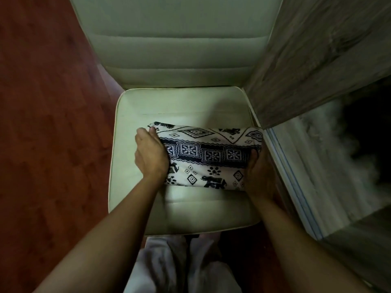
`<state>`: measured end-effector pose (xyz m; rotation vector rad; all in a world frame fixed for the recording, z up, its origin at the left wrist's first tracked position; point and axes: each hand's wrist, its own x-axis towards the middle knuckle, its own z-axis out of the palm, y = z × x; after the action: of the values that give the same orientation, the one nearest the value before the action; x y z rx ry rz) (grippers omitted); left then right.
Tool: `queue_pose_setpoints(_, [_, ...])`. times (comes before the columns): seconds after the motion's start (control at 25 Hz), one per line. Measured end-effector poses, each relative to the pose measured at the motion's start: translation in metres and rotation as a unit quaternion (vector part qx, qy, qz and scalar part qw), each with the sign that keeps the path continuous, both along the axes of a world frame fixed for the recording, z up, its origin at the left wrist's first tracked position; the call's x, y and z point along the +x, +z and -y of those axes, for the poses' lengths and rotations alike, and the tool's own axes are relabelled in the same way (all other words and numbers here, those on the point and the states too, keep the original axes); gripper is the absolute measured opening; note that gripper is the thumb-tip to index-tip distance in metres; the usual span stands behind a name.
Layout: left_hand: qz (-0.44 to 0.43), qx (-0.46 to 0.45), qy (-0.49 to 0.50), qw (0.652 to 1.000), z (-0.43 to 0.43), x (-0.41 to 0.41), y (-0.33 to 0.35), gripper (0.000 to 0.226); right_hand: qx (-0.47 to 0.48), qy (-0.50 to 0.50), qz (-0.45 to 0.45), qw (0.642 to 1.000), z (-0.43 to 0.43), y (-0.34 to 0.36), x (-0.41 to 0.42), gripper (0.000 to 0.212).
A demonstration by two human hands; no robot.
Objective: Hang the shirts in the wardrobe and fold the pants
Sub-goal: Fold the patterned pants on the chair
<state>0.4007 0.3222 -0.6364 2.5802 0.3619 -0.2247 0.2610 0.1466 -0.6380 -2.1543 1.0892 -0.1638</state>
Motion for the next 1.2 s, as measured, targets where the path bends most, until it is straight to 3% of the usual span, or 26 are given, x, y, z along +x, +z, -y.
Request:
queue_pose_setpoints(0.12, [0.002,-0.013,-0.040,0.999,-0.002,-0.002,-0.001,0.042,-0.027,-0.011,-0.021,0.999,-0.007,-0.008,-0.001,0.041])
queue_pose_setpoints(0.2, [-0.029,-0.019,-0.053,0.998,-0.004,-0.008,0.001,0.051,-0.049,-0.046,-0.068,0.995,-0.013,-0.011,-0.002,0.054])
queue_pose_setpoints(0.32, [-0.093,-0.029,-0.007,0.995,-0.011,-0.028,0.006,0.074,-0.008,-0.062,-0.101,0.993,-0.018,-0.005,-0.007,0.084])
queue_pose_setpoints(0.44, [-0.111,-0.067,-0.040,0.991,-0.017,-0.050,0.003,0.082,0.033,-0.050,-0.105,0.993,-0.019,-0.002,-0.008,0.094])
queue_pose_setpoints(0.6, [-0.114,-0.076,-0.043,0.990,-0.014,-0.037,-0.003,0.056,0.103,-0.027,-0.030,0.994,-0.015,-0.007,0.002,0.085])
queue_pose_setpoints(0.76, [-0.100,-0.115,-0.074,0.986,-0.016,-0.028,0.001,0.058,0.157,-0.076,0.027,0.984,-0.017,-0.009,0.002,0.077])
queue_pose_setpoints(0.88, [-0.088,-0.122,-0.079,0.985,-0.008,-0.022,0.034,0.052,0.184,-0.108,0.072,0.974,-0.018,0.035,0.008,0.064])
queue_pose_setpoints(1.04, [-0.040,-0.174,-0.108,0.978,0.024,-0.004,0.124,0.048,0.126,-0.153,0.145,0.969,-0.001,0.131,0.014,0.048])
queue_pose_setpoints(1.2, [-0.006,-0.266,-0.170,0.949,0.064,0.014,0.225,0.052,-0.002,-0.183,0.199,0.963,0.030,0.237,0.017,0.055])
